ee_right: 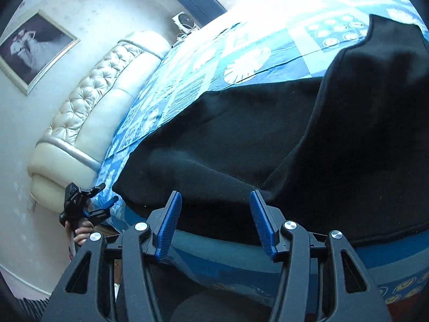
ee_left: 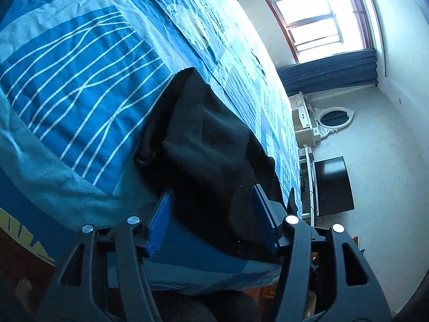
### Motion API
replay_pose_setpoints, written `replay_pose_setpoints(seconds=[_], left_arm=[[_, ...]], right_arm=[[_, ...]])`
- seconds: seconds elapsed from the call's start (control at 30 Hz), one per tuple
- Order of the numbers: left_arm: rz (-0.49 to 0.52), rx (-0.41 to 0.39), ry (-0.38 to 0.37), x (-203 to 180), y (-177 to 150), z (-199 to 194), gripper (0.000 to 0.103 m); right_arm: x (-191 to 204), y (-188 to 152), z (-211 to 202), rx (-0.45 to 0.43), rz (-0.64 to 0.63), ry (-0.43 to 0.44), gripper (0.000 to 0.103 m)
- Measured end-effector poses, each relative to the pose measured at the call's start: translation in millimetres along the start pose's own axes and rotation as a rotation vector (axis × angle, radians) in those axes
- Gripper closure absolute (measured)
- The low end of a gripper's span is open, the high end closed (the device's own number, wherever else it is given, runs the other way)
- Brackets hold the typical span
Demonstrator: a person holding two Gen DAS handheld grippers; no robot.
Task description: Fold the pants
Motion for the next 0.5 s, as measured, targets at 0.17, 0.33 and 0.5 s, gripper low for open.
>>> replay_pose_setpoints(seconds=[0.17, 0.33, 0.5], left_arm=[[-0.012, -0.013, 0.053, 1.1, 2.9, 14.9, 0.046], [0.005, -0.022, 0.105, 1.8, 7.0, 21.1, 0.054], [0.029, 0.007, 0.154, 6.7, 8.4, 33.1, 0.083]], right_arm=[[-8.0, -8.1, 8.6, -0.039, 0.124, 0.058, 0.049], [-30.0, -5.5, 11.4, -0.106, 0.275, -0.008, 0.048], [-41.1, 2.2, 13.0, -0.164, 0.341, -0.052, 0.049]])
Point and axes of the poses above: each gripper's, at about its wrist camera, not at the fingertips, and z roughly the way its jaws point, x to its left, y to its top, the point moved 8 cm from there along z, roughly the way its jaws point, and after that the axes turned 15 degrees about y, right-handed, at the moved point
